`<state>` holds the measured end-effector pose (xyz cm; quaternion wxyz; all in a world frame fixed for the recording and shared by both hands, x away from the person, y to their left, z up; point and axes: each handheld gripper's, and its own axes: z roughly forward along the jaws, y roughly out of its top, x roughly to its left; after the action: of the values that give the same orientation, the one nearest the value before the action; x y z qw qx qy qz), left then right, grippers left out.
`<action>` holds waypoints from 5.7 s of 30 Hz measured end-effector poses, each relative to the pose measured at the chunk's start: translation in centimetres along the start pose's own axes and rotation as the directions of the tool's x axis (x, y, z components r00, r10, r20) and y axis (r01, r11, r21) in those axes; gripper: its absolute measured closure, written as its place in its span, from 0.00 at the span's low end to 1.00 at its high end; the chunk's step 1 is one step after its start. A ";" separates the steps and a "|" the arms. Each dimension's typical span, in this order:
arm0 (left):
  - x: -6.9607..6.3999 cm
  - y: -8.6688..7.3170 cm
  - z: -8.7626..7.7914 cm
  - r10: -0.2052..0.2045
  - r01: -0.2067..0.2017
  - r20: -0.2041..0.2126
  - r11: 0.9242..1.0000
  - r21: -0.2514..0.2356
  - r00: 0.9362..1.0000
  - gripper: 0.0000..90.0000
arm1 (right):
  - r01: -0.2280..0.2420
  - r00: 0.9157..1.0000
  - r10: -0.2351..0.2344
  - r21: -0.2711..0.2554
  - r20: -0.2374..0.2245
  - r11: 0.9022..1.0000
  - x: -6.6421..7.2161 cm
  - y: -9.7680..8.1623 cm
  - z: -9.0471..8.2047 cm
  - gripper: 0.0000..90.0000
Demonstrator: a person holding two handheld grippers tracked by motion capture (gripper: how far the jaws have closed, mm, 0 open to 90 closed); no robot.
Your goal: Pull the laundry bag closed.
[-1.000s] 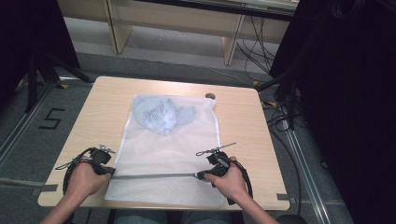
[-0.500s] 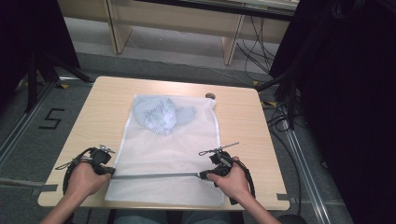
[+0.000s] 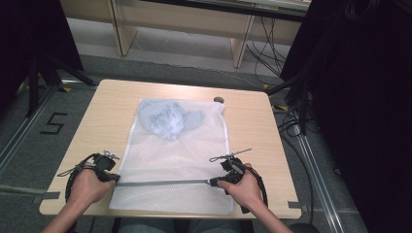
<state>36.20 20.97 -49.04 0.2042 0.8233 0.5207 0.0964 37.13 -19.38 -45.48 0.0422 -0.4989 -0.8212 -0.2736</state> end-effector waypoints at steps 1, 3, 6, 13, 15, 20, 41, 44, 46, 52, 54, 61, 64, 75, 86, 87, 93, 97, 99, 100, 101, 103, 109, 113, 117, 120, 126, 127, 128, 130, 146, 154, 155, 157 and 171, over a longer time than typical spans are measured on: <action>0.1 0.0 -0.1 0.014 -0.014 0.005 1.000 0.012 1.000 1.00 | -0.003 1.000 0.003 0.001 0.002 1.000 0.0 0.0 0.0 0.96; 0.1 0.0 -0.1 0.011 -0.011 0.005 1.000 0.010 1.000 1.00 | -0.008 1.000 0.008 0.000 0.010 1.000 0.0 -0.1 -0.1 0.96; 0.1 0.0 -0.1 0.011 -0.011 0.006 1.000 0.012 1.000 1.00 | -0.016 1.000 0.016 0.007 0.007 1.000 -0.2 -0.1 -0.1 0.96; 0.1 0.0 -0.1 0.011 -0.011 0.007 1.000 0.012 1.000 1.00 | -0.046 0.999 0.046 0.006 0.000 0.999 -0.2 -0.4 -0.3 0.96; 0.1 0.0 -0.1 0.011 -0.011 0.008 1.000 0.012 1.000 1.00 | -0.024 1.000 0.024 0.007 0.011 1.000 -0.5 -0.4 -0.4 0.96; 0.1 0.0 -0.1 0.010 -0.010 0.008 1.000 0.014 1.000 1.00 | -0.029 1.000 0.029 0.003 0.000 1.000 -0.7 -0.5 -0.5 0.96; 0.1 0.1 -0.1 0.015 -0.015 0.008 1.000 0.014 1.000 1.00 | -0.029 0.999 0.029 -0.007 0.021 1.000 -1.4 -0.9 -1.1 0.96; 0.1 0.1 -0.1 0.015 -0.015 0.008 1.000 0.015 1.000 1.00 | -0.032 0.999 0.032 -0.004 0.021 0.999 -1.5 -0.9 -1.2 0.96; 0.2 0.1 -0.1 0.015 -0.015 0.009 1.000 0.015 1.000 1.00 | -0.033 0.999 0.034 -0.004 0.020 0.999 -1.5 -1.0 -1.2 0.96; 0.2 0.1 -0.1 0.015 -0.015 0.009 1.000 0.015 1.000 1.00 | -0.040 0.999 0.040 -0.006 0.018 0.999 -1.7 -1.1 -1.4 0.96; 0.2 0.1 -0.1 0.015 -0.015 0.009 1.000 0.015 1.000 1.00 | -0.039 0.999 0.039 -0.007 0.017 0.999 -1.7 -1.1 -1.4 0.96; 0.1 0.1 -0.1 0.011 -0.011 0.008 1.000 0.010 1.000 1.00 | -0.048 0.999 0.048 -0.011 0.022 0.999 -2.0 -1.3 -1.5 0.96; 0.1 0.1 0.0 0.004 -0.004 0.005 1.000 0.005 1.000 1.00 | -0.046 0.999 0.046 -0.011 0.020 0.999 -2.1 -1.4 -1.6 0.96; 0.1 0.1 -0.1 0.016 -0.016 0.008 1.000 0.015 1.000 1.00 | -0.047 0.999 0.047 -0.010 0.019 0.999 -2.3 -1.4 -1.7 0.96; 0.1 0.0 0.0 0.004 -0.004 0.003 1.000 0.003 1.000 1.00 | -0.054 0.998 0.054 -0.011 0.021 0.998 -2.6 -1.6 -1.8 0.96; 0.1 0.0 0.0 0.004 -0.004 0.004 1.000 0.004 1.000 1.00 | -0.056 0.998 0.056 -0.012 0.023 0.998 -2.6 -1.6 -1.8 0.96; 0.2 0.1 -0.1 0.017 -0.017 0.009 1.000 0.014 1.000 1.00 | -0.059 0.998 0.059 -0.010 0.018 0.998 -2.7 -1.7 -1.8 0.96; 0.2 0.0 -0.1 0.016 -0.016 0.009 1.000 0.014 1.000 1.00 | -0.067 0.997 0.067 -0.010 0.026 0.998 -2.8 -1.7 -1.9 0.96; 0.2 0.0 -0.1 0.016 -0.017 0.009 1.000 0.013 1.000 1.00 | -0.081 0.997 0.081 -0.007 0.013 0.997 -2.7 -1.7 -1.9 0.96; 0.2 0.0 -0.1 0.017 -0.017 0.009 1.000 0.013 1.000 1.00 | -0.075 0.997 0.075 -0.007 0.017 0.997 -2.7 -1.8 -1.9 0.96; 0.2 0.0 -0.1 0.017 -0.017 0.009 1.000 0.013 1.000 1.00 | -0.065 0.998 0.065 -0.011 0.022 0.998 -2.9 -1.7 -1.9 0.96; 0.2 0.0 -0.1 0.016 -0.017 0.009 1.000 0.013 1.000 1.00 | -0.066 0.997 0.067 -0.013 0.029 0.998 -3.0 -1.8 -2.0 0.96; 0.1 0.0 -0.1 0.017 -0.018 0.008 1.000 0.013 1.000 1.00 | -0.071 0.997 0.072 -0.013 0.026 0.997 -3.2 -1.9 -2.0 0.96; 0.1 0.0 -0.1 0.014 -0.014 0.009 1.000 0.012 1.000 1.00 | -0.071 0.997 0.071 -0.017 0.029 0.997 -3.3 -2.0 -2.1 0.96; 0.2 0.0 -0.1 0.016 -0.016 0.010 1.000 0.015 1.000 1.00 | -0.075 0.997 0.076 -0.016 0.031 0.997 -3.4 -2.0 -2.1 0.96; 0.1 0.0 -0.1 0.014 -0.014 0.009 1.000 0.014 1.000 1.00 | -0.077 0.997 0.078 -0.015 0.029 0.997 -3.5 -2.0 -2.2 0.96; 0.2 0.0 -0.1 0.017 -0.017 0.010 1.000 0.013 1.000 1.00 | -0.081 0.996 0.081 -0.015 0.033 0.997 -3.7 -2.1 -2.4 0.96; 0.2 0.0 -0.1 0.017 -0.017 0.010 1.000 0.013 1.000 1.00 | -0.081 0.996 0.082 -0.018 0.033 0.997 -3.7 -2.1 -2.4 0.96; 0.2 0.0 -0.1 0.017 -0.018 0.010 1.000 0.014 1.000 1.00 | -0.080 0.996 0.081 -0.020 0.037 0.997 -3.8 -2.1 -2.4 0.96; 0.2 0.0 -0.1 0.014 -0.014 0.010 1.000 0.014 1.000 1.00 | -0.083 0.996 0.084 -0.021 0.034 0.996 -3.9 -2.1 -2.4 0.96; 0.2 0.0 -0.1 0.019 -0.019 0.009 1.000 0.012 1.000 1.00 | -0.096 0.994 0.097 -0.025 0.040 0.995 -4.4 -2.3 -2.5 0.96; 0.2 0.1 0.0 0.021 -0.021 0.015 1.000 0.011 1.000 1.00 | -0.100 0.993 0.100 -0.014 0.056 0.995 -4.7 -2.2 -2.5 0.96; 0.1 0.0 0.0 0.008 -0.008 0.004 1.000 0.002 1.000 1.00 | -0.119 0.992 0.119 -0.008 0.046 0.993 -4.7 -2.3 -2.6 0.96; 0.1 0.1 -0.1 0.022 -0.022 0.007 1.000 0.016 1.000 1.00 | -0.104 0.993 0.105 -0.014 0.045 0.994 -4.9 -2.4 -2.5 0.96; 0.2 0.1 -0.1 0.022 -0.022 0.013 1.000 0.013 1.000 1.00 | -0.104 0.993 0.105 -0.008 0.054 0.995 -5.3 -2.5 -2.6 0.96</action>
<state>36.30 21.10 -48.96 0.2013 0.8309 0.5108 0.0900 37.14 -25.78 -46.15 0.0329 -0.5485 -0.7941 -0.2596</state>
